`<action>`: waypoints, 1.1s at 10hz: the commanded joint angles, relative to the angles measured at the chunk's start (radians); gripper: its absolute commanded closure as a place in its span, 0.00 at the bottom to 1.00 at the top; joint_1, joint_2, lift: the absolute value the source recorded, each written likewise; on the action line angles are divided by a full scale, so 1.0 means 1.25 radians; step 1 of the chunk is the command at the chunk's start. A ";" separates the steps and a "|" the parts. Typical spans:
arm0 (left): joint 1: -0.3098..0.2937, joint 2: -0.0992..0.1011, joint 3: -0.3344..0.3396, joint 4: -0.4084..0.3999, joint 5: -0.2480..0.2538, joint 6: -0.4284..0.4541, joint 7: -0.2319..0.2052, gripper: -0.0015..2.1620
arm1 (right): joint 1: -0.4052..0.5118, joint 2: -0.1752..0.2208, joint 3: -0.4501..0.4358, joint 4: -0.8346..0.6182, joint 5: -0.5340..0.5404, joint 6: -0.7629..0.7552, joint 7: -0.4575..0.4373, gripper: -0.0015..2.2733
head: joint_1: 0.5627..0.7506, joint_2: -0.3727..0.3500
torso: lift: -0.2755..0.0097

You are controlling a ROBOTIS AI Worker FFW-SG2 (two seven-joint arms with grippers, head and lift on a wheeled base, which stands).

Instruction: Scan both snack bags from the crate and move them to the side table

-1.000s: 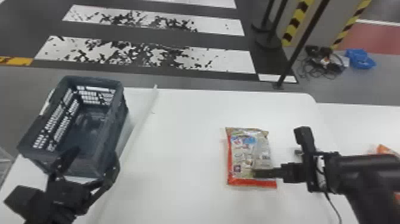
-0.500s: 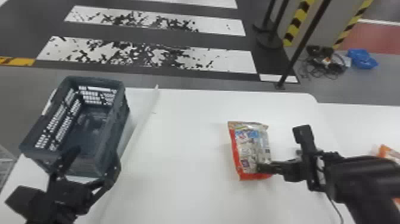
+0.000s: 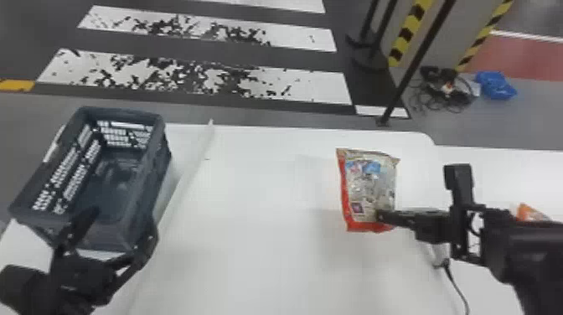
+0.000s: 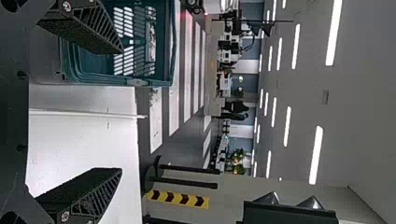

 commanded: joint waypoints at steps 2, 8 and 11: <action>0.001 0.001 0.000 -0.001 0.000 0.000 0.000 0.05 | -0.020 -0.003 -0.117 -0.017 -0.036 0.016 -0.024 0.99 | 0.70 0.25 | 0.86; 0.001 0.000 0.002 0.001 0.000 -0.002 0.000 0.05 | -0.079 -0.050 -0.225 0.148 -0.042 -0.141 -0.281 0.99 | 0.70 0.03 | 0.86; 0.001 0.000 0.004 0.002 0.000 -0.002 0.000 0.05 | -0.122 -0.066 -0.224 0.319 -0.020 -0.318 -0.442 0.99 | 0.70 0.03 | 0.86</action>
